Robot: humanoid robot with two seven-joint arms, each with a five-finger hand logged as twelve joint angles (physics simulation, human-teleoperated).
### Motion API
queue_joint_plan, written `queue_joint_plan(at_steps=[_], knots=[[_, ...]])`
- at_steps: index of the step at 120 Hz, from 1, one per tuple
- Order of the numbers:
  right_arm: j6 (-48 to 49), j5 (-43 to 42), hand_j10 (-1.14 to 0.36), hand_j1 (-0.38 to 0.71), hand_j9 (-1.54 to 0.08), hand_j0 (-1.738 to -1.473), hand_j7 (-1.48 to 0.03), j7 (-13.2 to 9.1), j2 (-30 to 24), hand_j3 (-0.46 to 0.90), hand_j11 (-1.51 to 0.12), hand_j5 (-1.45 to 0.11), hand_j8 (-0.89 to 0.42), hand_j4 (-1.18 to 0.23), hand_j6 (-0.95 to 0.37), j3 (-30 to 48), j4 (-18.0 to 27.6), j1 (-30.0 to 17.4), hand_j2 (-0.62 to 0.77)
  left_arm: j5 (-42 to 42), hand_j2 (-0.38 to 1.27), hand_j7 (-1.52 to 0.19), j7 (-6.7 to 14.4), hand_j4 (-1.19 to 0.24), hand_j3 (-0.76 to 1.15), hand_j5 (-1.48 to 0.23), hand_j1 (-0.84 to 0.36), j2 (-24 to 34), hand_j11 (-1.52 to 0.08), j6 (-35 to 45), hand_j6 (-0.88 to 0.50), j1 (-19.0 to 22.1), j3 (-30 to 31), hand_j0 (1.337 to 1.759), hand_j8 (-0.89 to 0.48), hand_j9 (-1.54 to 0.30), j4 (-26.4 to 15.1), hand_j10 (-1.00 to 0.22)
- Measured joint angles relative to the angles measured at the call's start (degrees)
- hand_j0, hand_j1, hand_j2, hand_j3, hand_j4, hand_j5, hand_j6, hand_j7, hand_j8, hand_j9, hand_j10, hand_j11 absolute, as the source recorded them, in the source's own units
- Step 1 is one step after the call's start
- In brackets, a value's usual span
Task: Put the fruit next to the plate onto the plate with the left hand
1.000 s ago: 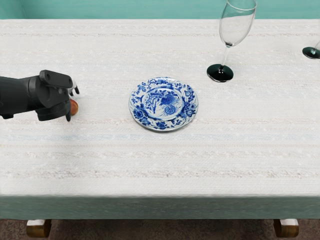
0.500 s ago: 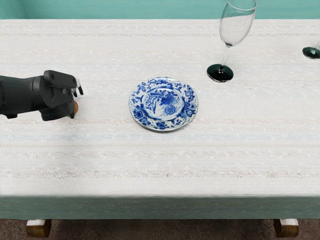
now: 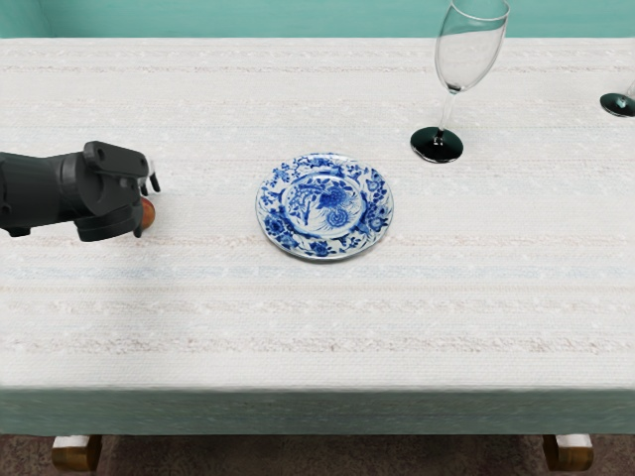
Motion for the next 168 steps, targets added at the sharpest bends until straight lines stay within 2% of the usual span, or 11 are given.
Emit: queue_joint_plan(at_steps=[59, 76, 96, 103, 118, 136, 149, 168], knots=[[0.0, 0.0, -0.02, -0.32, -0.03, -1.658, -0.03, 0.0, 0.0, 0.0, -0.03, -0.03, -0.02, -0.02, -0.02, 0.0, 0.0, 0.0, 0.0, -0.1, 0.09, -0.56, 0.1, -0.43, 0.0, -0.56, -0.16, -0.2, -0.56, -0.4, -0.43, 0.1, 0.6, 1.658, -0.43, -0.56, -0.3, -0.43], [0.0, 0.0, -0.02, -0.32, -0.03, -1.658, -0.03, 0.0, 0.0, 0.0, -0.03, -0.03, -0.02, -0.02, -0.02, 0.0, 0.0, 0.0, 0.0, -0.3, 0.12, -0.67, 0.1, -0.51, 0.0, -0.67, -0.25, -0.2, -0.67, -0.5, -0.51, 0.1, 0.6, 1.657, -0.5, -0.67, -0.5, -0.51], [0.0, 0.0, -0.02, -0.32, -0.03, -1.658, -0.03, 0.0, 0.0, 0.0, -0.03, -0.03, -0.02, -0.02, -0.02, 0.0, 0.0, 0.0, 0.0, -0.5, 0.13, -0.76, 0.1, -0.58, 0.0, -0.76, -0.25, 0.1, -0.77, -0.7, -0.48, -0.1, 0.6, 1.655, -0.47, -0.77, -1.0, -0.58], [0.0, 0.0, -0.02, -0.32, -0.03, -1.658, -0.03, 0.0, 0.0, 0.0, -0.03, -0.03, -0.02, -0.02, -0.02, 0.0, 0.0, 0.0, 0.0, -0.7, 0.22, -0.78, 0.2, -0.59, 0.0, -0.78, -0.25, 0.8, -0.78, -0.7, -0.47, -0.6, 0.6, 1.656, -0.47, -0.78, -1.4, -0.59], [0.0, 0.0, -0.02, -0.32, -0.03, -1.658, -0.03, 0.0, 0.0, 0.0, -0.03, -0.03, -0.02, -0.02, -0.02, 0.0, 0.0, 0.0, 0.0, -0.7, 0.22, -0.81, 0.2, -0.61, 0.0, -0.82, -0.27, 1.8, -0.82, -0.8, -0.46, -1.1, 0.6, 1.656, -0.46, -0.82, -2.0, -0.61], [0.0, 0.0, -0.02, -0.32, -0.03, -1.658, -0.03, 0.0, 0.0, 0.0, -0.03, -0.03, -0.02, -0.02, -0.02, 0.0, 0.0, 0.0, 0.0, -2.4, 0.28, -0.89, 0.2, -0.65, 0.0, -0.9, -0.3, 3.4, -0.89, -1.0, -0.42, -3.5, 0.4, 1.655, -0.43, -0.89, -2.2, -0.66], [0.0, 0.0, -0.02, -0.32, -0.03, -1.658, -0.03, 0.0, 0.0, 0.0, -0.03, -0.03, -0.02, -0.02, -0.02, 0.0, 0.0, 0.0, 0.0, -2.9, 0.34, -0.93, 0.2, -0.62, 0.0, -0.95, -0.32, 7.0, -0.93, -4.4, -0.39, -7.2, -2.2, 1.655, -0.38, -0.93, -2.2, -0.69], [0.0, 0.0, -0.02, -0.32, -0.03, -1.658, -0.03, 0.0, 0.0, 0.0, -0.03, -0.03, -0.02, -0.02, -0.02, 0.0, 0.0, 0.0, 0.0, -3.2, 0.22, -0.97, 0.2, -0.63, 0.0, -0.98, -0.27, 8.7, -0.95, -6.5, -0.38, -9.5, -10.5, 1.654, -0.38, -0.95, -2.2, -0.73]])
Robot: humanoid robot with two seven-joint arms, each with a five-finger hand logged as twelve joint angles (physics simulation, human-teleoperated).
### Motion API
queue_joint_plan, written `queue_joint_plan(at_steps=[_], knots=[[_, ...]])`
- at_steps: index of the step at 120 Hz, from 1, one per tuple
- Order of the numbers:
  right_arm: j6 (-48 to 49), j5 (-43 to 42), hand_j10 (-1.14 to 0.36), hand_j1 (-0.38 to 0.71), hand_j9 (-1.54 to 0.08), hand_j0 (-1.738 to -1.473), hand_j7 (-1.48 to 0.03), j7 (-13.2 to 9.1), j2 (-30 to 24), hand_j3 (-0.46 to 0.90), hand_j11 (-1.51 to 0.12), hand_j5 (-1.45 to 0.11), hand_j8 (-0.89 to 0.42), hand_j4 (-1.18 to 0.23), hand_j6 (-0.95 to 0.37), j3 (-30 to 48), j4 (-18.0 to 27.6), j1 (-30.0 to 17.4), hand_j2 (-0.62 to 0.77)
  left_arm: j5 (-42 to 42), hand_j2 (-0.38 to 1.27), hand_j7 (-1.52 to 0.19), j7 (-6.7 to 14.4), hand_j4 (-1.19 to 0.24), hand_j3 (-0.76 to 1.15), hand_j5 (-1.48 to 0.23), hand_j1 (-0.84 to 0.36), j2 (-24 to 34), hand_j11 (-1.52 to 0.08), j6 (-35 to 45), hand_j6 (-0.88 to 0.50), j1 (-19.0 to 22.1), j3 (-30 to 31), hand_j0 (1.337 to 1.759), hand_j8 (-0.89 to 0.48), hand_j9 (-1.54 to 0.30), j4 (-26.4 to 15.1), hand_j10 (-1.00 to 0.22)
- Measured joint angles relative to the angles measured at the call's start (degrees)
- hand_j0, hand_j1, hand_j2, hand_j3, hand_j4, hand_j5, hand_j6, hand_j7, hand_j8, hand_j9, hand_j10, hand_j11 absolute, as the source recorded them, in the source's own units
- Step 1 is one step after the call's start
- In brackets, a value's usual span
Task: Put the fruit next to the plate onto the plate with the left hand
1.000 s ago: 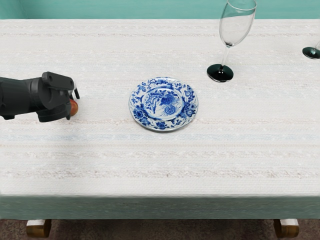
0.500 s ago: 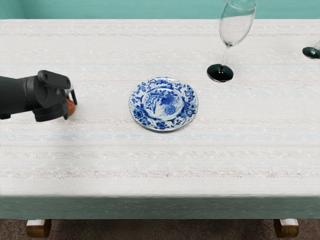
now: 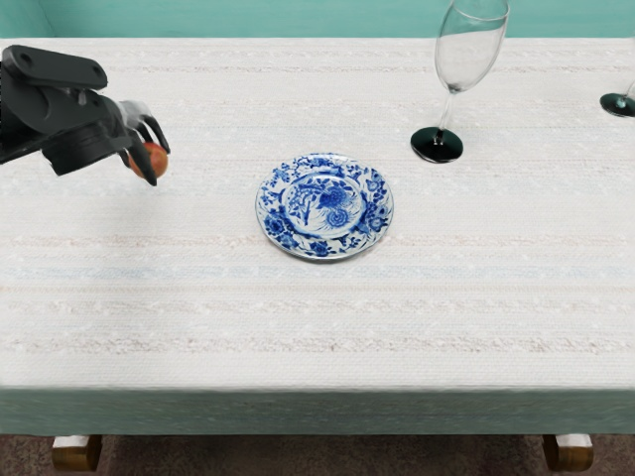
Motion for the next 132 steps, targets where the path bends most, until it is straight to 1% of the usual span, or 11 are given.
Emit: queue_joint_plan(at_steps=[19, 28, 33, 53, 67, 73, 84, 96, 101, 117, 132], knots=[[0.0, 0.0, -0.02, -0.32, -0.03, -1.658, -0.03, 0.0, 0.0, 0.0, -0.03, -0.03, -0.02, -0.02, -0.02, 0.0, 0.0, 0.0, 0.0, 0.3, 0.2, -0.99, -0.2, -0.66, 0.0, -1.0, -0.24, -2.2, -0.96, -2.6, -0.4, -1.7, -9.4, 1.653, -0.4, -0.96, 0.2, -0.72], [0.0, 0.0, -0.02, -0.32, -0.03, -1.658, -0.03, 0.0, 0.0, 0.0, -0.03, -0.03, -0.02, -0.02, -0.02, 0.0, 0.0, 0.0, 0.0, 1.3, 0.24, -0.99, -0.4, -0.66, 0.0, -1.01, -0.25, -2.4, -0.96, -3.0, -0.39, -0.9, -14.2, 1.654, -0.39, -0.96, 0.2, -0.72], [0.0, 0.0, -0.02, -0.32, -0.03, -1.658, -0.03, 0.0, 0.0, 0.0, -0.03, -0.03, -0.02, -0.02, -0.02, 0.0, 0.0, 0.0, 0.0, 2.8, 0.18, -0.98, -0.4, -0.67, 0.0, -1.01, -0.25, -2.8, -0.97, -3.1, -0.39, 0.3, -17.2, 1.653, -0.39, -0.97, 0.3, -0.73], [0.0, 0.0, -0.02, -0.32, -0.03, -1.658, -0.03, 0.0, 0.0, 0.0, -0.03, -0.03, -0.02, -0.02, -0.02, 0.0, 0.0, 0.0, 0.0, 7.9, 0.3, -0.99, -0.6, -0.63, 0.0, -1.03, -0.3, -5.8, -0.98, -3.3, -0.37, 3.8, -26.4, 1.654, -0.36, -0.99, 1.2, -0.7], [0.0, 0.0, -0.02, -0.32, -0.03, -1.658, -0.03, 0.0, 0.0, 0.0, -0.03, -0.03, -0.02, -0.02, -0.02, 0.0, 0.0, 0.0, 0.0, 10.0, 0.32, -0.99, -0.6, -0.64, 0.0, -1.04, -0.32, -7.7, -0.98, -3.1, -0.36, 6.7, -29.0, 1.654, -0.37, -0.99, 2.4, -0.71], [0.0, 0.0, -0.02, -0.32, -0.03, -1.658, -0.03, 0.0, 0.0, 0.0, -0.03, -0.03, -0.02, -0.02, -0.02, 0.0, 0.0, 0.0, 0.0, 10.2, 0.39, -0.99, -0.6, -0.63, 0.0, -1.05, -0.3, -8.5, -0.98, -3.1, -0.35, 8.1, -29.5, 1.655, -0.36, -0.99, 3.5, -0.71], [0.0, 0.0, -0.02, -0.32, -0.03, -1.658, -0.03, 0.0, 0.0, 0.0, -0.03, -0.03, -0.02, -0.02, -0.02, 0.0, 0.0, 0.0, 0.0, 10.7, 0.31, -1.0, -0.6, -0.66, 0.0, -1.04, -0.29, -8.7, -0.99, -2.9, -0.37, 8.8, -29.9, 1.655, -0.36, -0.99, 4.7, -0.72], [0.0, 0.0, -0.02, -0.32, -0.03, -1.658, -0.03, 0.0, 0.0, 0.0, -0.03, -0.03, -0.02, -0.02, -0.02, 0.0, 0.0, 0.0, 0.0, 10.9, 0.35, -0.99, -0.6, -0.67, 0.0, -1.02, -0.31, -9.1, -0.98, -2.8, -0.37, 9.3, -30.1, 1.655, -0.36, -0.98, 5.2, -0.72], [0.0, 0.0, -0.02, -0.32, -0.03, -1.658, -0.03, 0.0, 0.0, 0.0, -0.03, -0.03, -0.02, -0.02, -0.02, 0.0, 0.0, 0.0, 0.0, 11.0, 0.32, -0.95, -0.6, -0.66, 0.0, -0.98, -0.3, -9.1, -0.94, -2.8, -0.38, 9.4, -30.2, 1.655, -0.38, -0.94, 5.3, -0.72], [0.0, 0.0, -0.02, -0.32, -0.03, -1.658, -0.03, 0.0, 0.0, 0.0, -0.03, -0.03, -0.02, -0.02, -0.02, 0.0, 0.0, 0.0, 0.0, 11.0, 0.2, -0.72, -0.5, -0.51, 0.0, -0.73, -0.19, -9.1, -0.71, -3.0, -0.37, 9.2, -30.1, 1.657, -0.37, -0.71, 5.4, -0.55], [0.0, 0.0, -0.02, -0.32, -0.03, -1.658, -0.03, 0.0, 0.0, 0.0, -0.03, -0.03, -0.02, -0.02, -0.02, 0.0, 0.0, 0.0, 0.0, 10.6, 0.11, -0.43, -0.5, -0.31, 0.0, -0.44, 0.02, -6.7, -0.43, -3.0, -0.23, 9.6, -29.7, 1.657, -0.23, -0.43, 5.5, -0.33]])
